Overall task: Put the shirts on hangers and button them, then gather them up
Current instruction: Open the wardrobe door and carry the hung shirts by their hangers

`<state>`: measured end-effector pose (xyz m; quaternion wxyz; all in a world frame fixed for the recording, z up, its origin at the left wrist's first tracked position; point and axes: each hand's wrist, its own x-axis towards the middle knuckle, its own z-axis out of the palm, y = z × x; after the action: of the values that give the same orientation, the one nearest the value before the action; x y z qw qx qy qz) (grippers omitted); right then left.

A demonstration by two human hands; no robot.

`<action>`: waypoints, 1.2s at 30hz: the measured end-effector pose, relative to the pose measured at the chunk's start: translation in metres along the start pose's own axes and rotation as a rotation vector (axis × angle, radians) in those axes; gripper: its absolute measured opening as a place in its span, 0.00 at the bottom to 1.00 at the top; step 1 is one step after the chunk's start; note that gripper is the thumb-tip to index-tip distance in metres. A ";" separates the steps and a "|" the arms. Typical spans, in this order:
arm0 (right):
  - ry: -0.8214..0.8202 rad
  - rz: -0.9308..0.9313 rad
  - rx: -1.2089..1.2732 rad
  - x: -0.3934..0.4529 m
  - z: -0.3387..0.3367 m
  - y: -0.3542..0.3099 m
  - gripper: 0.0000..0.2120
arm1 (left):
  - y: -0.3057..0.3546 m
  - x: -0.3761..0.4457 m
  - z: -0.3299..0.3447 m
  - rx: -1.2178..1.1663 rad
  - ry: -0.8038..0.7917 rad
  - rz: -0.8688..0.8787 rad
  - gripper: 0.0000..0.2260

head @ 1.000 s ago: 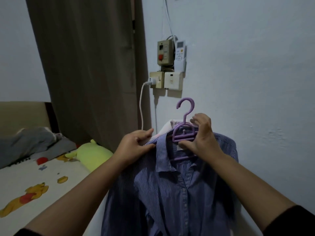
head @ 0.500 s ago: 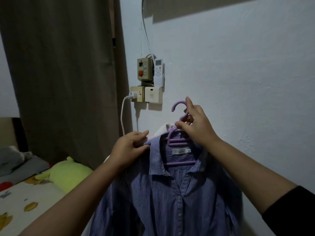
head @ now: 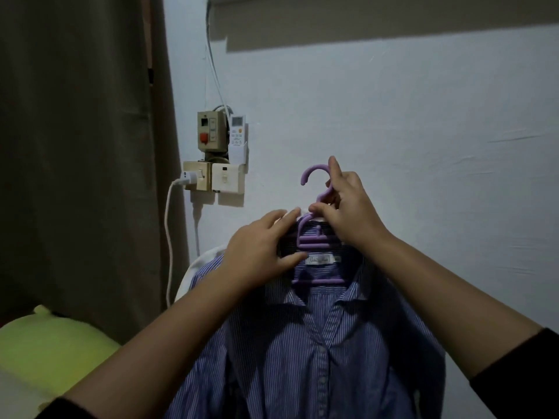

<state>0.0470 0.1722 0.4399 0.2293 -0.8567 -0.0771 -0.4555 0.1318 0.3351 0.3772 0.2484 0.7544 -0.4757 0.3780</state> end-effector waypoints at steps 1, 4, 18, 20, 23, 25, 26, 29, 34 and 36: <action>0.005 -0.005 -0.016 -0.001 -0.006 -0.001 0.41 | 0.003 0.007 0.005 -0.003 -0.005 0.013 0.36; 0.029 0.003 -0.075 -0.008 -0.025 -0.002 0.39 | 0.014 0.025 0.020 -0.063 0.003 0.054 0.35; 0.071 0.283 -0.418 -0.097 -0.177 0.007 0.37 | 0.133 0.094 0.081 -0.498 0.124 0.331 0.29; 0.059 0.319 -0.516 -0.121 -0.202 0.006 0.32 | 0.158 0.102 0.083 -0.552 0.127 0.349 0.30; 0.110 0.282 -0.715 -0.153 -0.237 0.005 0.26 | 0.198 0.113 0.086 -0.616 0.124 0.372 0.31; 0.125 0.236 -0.891 -0.172 -0.263 0.004 0.27 | 0.226 0.120 0.086 -0.640 0.123 0.391 0.31; 0.127 0.222 -0.964 -0.182 -0.277 0.003 0.30 | 0.240 0.123 0.086 -0.653 0.119 0.400 0.32; 0.102 0.259 -1.112 -0.215 -0.322 -0.003 0.39 | 0.285 0.131 0.082 -0.703 0.111 0.402 0.32; 0.014 0.341 -1.312 -0.268 -0.406 -0.017 0.50 | 0.374 0.140 0.072 -0.795 0.098 0.435 0.32; -0.014 0.362 -1.393 -0.288 -0.441 -0.027 0.53 | 0.415 0.142 0.065 -0.831 0.101 0.455 0.32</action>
<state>-0.4555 0.0138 0.4254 -0.2990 -0.8062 0.3731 -0.3484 -0.1851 0.0359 0.4598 0.4627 0.4484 -0.7272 0.2365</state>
